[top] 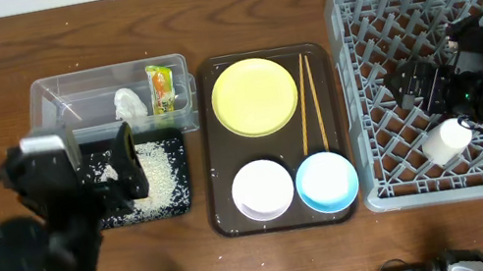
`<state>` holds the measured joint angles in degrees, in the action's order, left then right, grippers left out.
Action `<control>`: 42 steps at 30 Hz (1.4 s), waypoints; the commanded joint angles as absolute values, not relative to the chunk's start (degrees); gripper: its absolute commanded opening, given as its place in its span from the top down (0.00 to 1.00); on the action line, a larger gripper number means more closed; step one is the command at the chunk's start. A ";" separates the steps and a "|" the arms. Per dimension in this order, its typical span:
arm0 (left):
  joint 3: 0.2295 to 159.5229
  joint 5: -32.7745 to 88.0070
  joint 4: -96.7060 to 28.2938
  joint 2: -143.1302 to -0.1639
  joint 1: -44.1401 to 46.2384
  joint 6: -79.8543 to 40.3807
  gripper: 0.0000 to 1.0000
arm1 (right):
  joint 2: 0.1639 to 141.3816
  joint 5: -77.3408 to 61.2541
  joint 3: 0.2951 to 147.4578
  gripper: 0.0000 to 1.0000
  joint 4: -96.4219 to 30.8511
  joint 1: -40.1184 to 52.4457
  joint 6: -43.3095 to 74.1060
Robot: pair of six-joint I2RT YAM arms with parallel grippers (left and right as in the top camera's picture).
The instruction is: Sort waste into correct bins and load items into the dishwasher rack
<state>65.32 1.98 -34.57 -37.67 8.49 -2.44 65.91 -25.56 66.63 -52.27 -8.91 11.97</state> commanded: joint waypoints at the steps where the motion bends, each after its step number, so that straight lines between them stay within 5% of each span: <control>1: 53.39 0.62 -27.57 -32.14 8.03 -1.06 0.11 | 65.80 -25.28 67.59 0.01 -52.25 -7.86 12.62; 10: 28.01 1.06 -9.63 -15.92 8.01 -1.56 0.10 | 65.80 -25.28 67.59 0.01 -52.27 -7.86 12.62; 20: 12.95 1.04 -6.68 0.10 8.01 -1.98 0.09 | 65.80 -25.28 67.59 0.01 -52.25 -7.86 12.62; 22: 10.90 1.08 -5.15 -0.30 8.01 -2.02 0.02 | 65.80 -25.28 67.59 0.01 -52.25 -7.86 12.62; 29: 2.35 1.10 3.27 -0.10 8.01 -5.54 0.01 | 65.80 -25.28 67.59 0.01 -52.27 -7.86 12.62; 42: 0.27 0.80 -4.05 -0.71 8.01 -5.65 0.01 | 65.80 -25.28 67.59 0.01 -52.27 -7.86 12.62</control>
